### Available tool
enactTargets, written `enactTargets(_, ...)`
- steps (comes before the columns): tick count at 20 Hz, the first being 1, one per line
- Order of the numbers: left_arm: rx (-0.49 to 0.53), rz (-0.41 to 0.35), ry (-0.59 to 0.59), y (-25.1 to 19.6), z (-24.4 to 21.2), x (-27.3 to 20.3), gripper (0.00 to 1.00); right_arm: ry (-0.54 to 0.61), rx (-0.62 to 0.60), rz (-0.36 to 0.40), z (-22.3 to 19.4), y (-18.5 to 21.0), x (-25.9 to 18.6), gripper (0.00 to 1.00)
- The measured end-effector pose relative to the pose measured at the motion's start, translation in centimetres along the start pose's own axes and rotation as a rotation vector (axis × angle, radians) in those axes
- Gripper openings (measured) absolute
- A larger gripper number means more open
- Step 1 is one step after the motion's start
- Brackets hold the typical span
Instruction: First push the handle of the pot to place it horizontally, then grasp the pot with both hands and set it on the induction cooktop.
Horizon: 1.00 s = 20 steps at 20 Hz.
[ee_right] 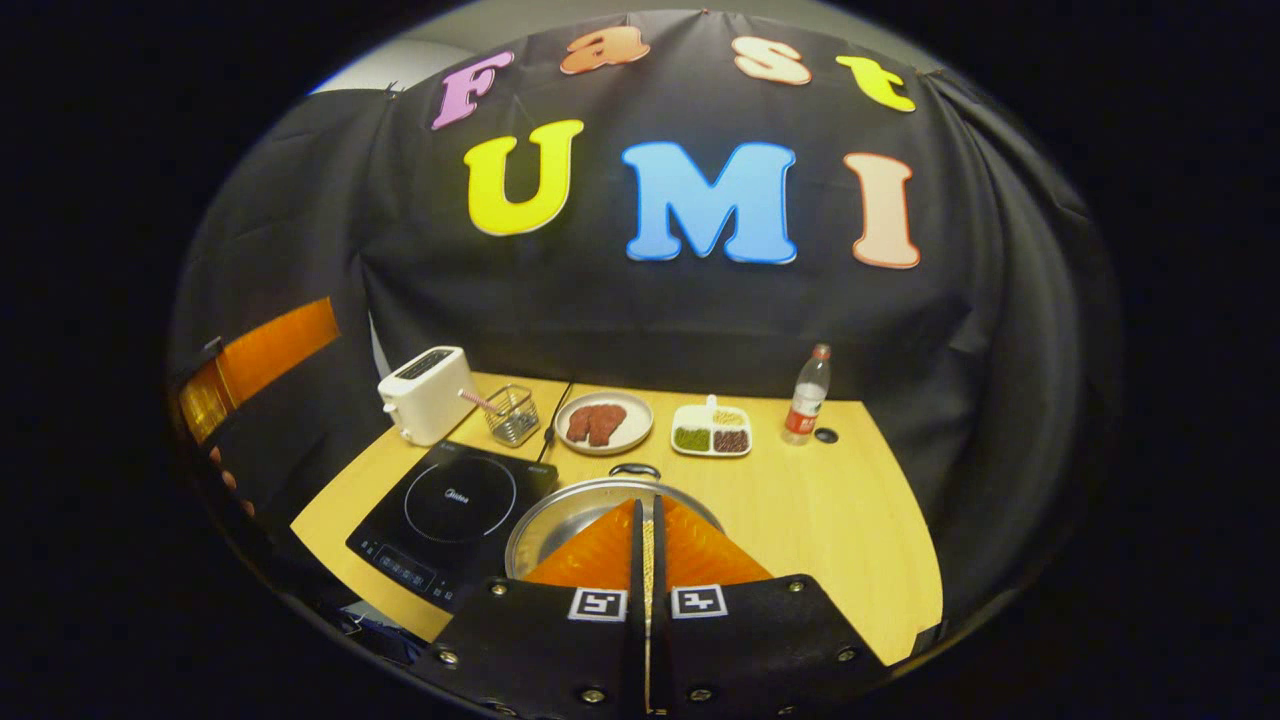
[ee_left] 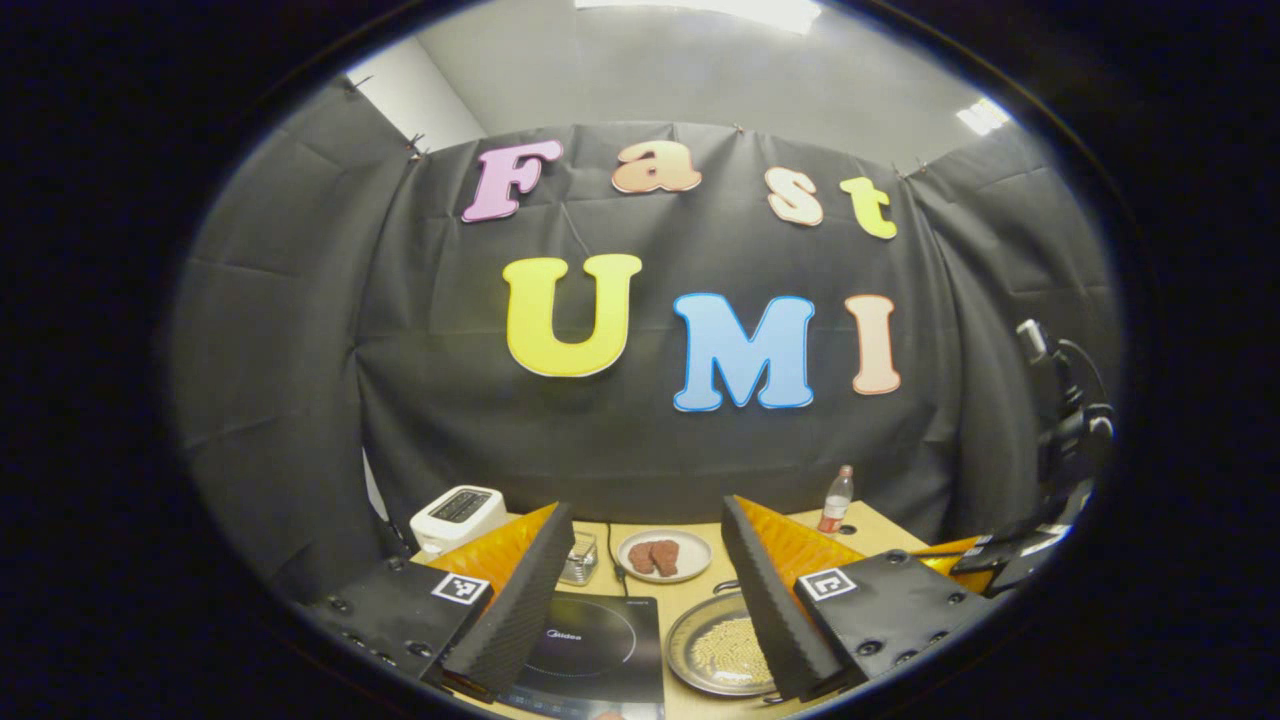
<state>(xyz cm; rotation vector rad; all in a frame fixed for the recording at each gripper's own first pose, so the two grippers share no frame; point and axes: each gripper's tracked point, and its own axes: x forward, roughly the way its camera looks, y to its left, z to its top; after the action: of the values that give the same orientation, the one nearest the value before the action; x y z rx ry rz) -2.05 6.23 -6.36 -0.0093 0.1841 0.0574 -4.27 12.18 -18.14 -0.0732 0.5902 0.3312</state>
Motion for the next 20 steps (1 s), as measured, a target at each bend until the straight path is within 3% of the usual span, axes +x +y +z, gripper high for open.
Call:
enactTargets(3, -0.013, 0.032, 0.002, 1.5, -0.1, -0.4, 0.99, 0.162, -0.001, 0.084, -4.3, 2.4, 1.3, 0.02)
enactTargets(11, -0.042, 0.109, 0.039, 4.9, -1.8, -2.0, 0.97, 0.530, 0.122, 0.239, -13.3, 7.1, 2.6, 0.02)
enactTargets(20, -0.056, 0.179, 0.063, 7.4, -2.5, -3.6, 0.97, 0.688, 0.274, 0.276, -18.4, 9.8, 4.5, 0.02)
